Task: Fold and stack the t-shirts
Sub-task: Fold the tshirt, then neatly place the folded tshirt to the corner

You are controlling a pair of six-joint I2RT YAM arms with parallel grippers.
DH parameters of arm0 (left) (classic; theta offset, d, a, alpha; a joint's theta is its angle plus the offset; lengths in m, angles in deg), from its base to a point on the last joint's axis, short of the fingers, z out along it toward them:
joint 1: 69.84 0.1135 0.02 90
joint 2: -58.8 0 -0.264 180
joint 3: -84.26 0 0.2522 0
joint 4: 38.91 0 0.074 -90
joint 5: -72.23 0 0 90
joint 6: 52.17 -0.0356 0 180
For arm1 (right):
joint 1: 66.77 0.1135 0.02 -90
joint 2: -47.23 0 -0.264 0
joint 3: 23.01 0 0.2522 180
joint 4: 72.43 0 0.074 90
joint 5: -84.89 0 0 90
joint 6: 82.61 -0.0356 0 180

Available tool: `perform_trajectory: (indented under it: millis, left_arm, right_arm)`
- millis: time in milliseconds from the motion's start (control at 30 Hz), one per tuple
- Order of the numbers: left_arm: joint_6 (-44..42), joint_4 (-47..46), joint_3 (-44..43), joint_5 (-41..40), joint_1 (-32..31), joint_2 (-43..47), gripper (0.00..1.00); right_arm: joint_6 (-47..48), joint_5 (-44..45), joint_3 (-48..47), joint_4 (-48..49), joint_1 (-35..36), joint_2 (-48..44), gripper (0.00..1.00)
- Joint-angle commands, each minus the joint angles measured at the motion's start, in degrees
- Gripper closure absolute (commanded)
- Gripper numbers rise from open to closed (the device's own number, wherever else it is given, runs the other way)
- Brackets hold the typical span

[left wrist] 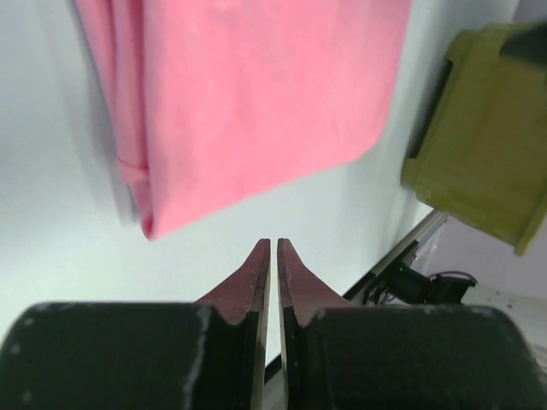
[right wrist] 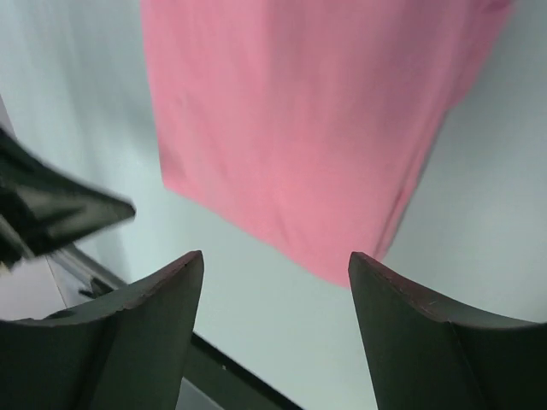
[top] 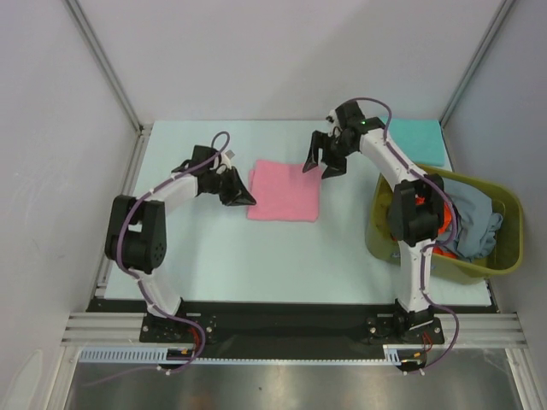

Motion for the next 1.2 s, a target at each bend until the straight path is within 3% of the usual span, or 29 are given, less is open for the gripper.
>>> perform_trajectory:
  millis: [0,100,200,267,333,633,1167]
  left_arm:
    - [-0.9,-1.3,3.9,2.6,-0.3,4.8,0.88]
    - [-1.1,-1.3,5.3,3.6,-0.3,6.1,0.88]
    - [-1.8,-0.9,5.7,3.9,-0.3,7.6,0.88]
    - [-2.1,-0.8,6.0,3.9,-0.3,8.6,0.88]
    - [-2.4,-0.6,6.2,4.2,-0.2,9.3,0.88]
    - [-1.9,-1.8,7.5,6.1,0.6,9.0,0.87]
    - [-2.1,-1.9,7.8,6.9,1.6,8.5,0.87]
  right_arm:
    - [-3.6,3.6,-6.2,3.6,-3.5,4.6,0.24]
    - [-2.1,5.2,-16.7,-0.7,-4.5,11.8,0.23]
    - [0.3,5.8,-20.9,-2.2,-5.1,16.1,0.2]
    - [1.5,4.3,-20.2,0.3,-5.3,16.5,0.13]
    - [2.1,0.8,-19.7,2.1,-6.0,17.7,0.11]
    - [1.6,-3.2,-15.8,4.5,-6.0,19.4,0.19]
    - [2.8,-1.6,-15.6,5.2,-3.8,23.4,0.26]
